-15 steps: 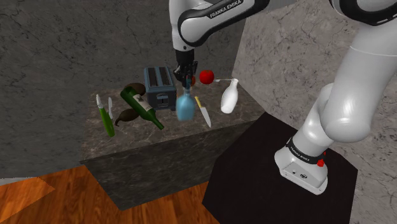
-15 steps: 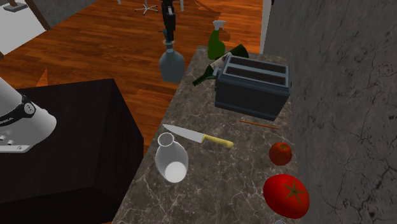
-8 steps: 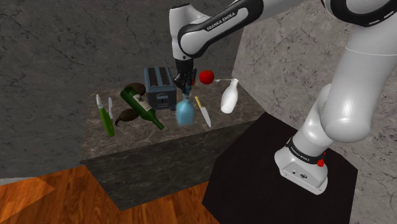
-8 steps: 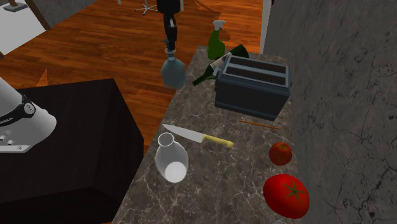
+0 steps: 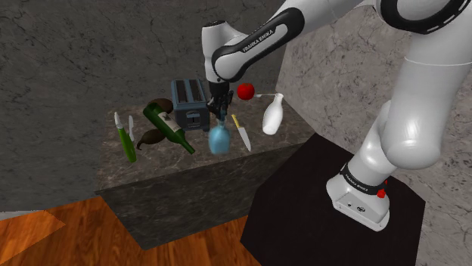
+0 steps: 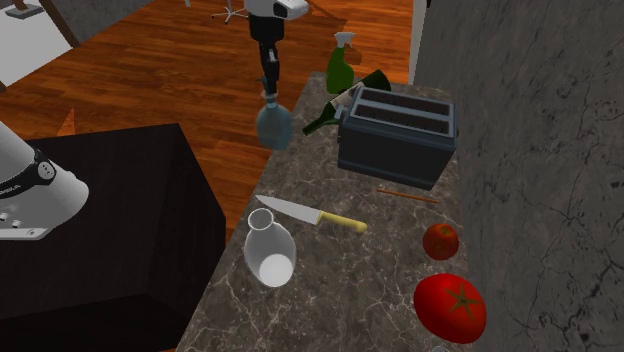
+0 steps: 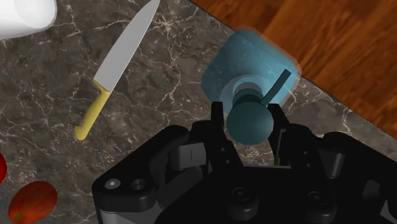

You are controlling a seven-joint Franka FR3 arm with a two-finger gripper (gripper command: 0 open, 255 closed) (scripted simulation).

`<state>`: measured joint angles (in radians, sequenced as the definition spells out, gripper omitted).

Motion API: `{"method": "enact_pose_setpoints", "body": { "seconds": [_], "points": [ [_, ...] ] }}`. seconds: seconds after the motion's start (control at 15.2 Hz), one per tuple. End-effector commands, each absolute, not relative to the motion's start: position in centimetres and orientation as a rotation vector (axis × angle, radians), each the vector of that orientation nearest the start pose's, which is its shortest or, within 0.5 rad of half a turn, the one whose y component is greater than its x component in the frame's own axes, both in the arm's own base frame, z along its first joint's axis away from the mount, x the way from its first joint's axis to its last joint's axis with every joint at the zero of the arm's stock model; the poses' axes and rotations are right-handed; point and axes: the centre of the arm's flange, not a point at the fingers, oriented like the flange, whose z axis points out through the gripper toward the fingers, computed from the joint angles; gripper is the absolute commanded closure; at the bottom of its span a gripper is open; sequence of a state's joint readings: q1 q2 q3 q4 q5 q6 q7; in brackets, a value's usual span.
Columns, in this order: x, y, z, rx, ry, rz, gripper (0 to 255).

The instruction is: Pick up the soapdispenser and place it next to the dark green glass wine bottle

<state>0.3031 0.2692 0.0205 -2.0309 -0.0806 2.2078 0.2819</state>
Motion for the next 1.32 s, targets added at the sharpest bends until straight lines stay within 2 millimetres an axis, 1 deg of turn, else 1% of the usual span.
{"method": "enact_pose_setpoints", "body": {
  "seconds": [0.0, 0.53, 0.59, 1.06, 1.12, 1.25],
  "points": [
    [55.4, 18.3, 29.5, -3.218, -0.149, 0.113, 255],
    [55.4, 18.3, 25.3, -3.218, -0.149, 0.113, 255],
    [55.4, 18.3, 25.0, -3.218, -0.149, 0.113, 255],
    [55.4, 18.3, 25.0, -3.218, -0.149, 0.113, 255],
    [55.4, 18.3, 25.0, -3.218, -0.149, 0.113, 0],
    [55.4, 18.2, 25.0, -3.218, -0.149, 0.113, 0]
  ]
}}
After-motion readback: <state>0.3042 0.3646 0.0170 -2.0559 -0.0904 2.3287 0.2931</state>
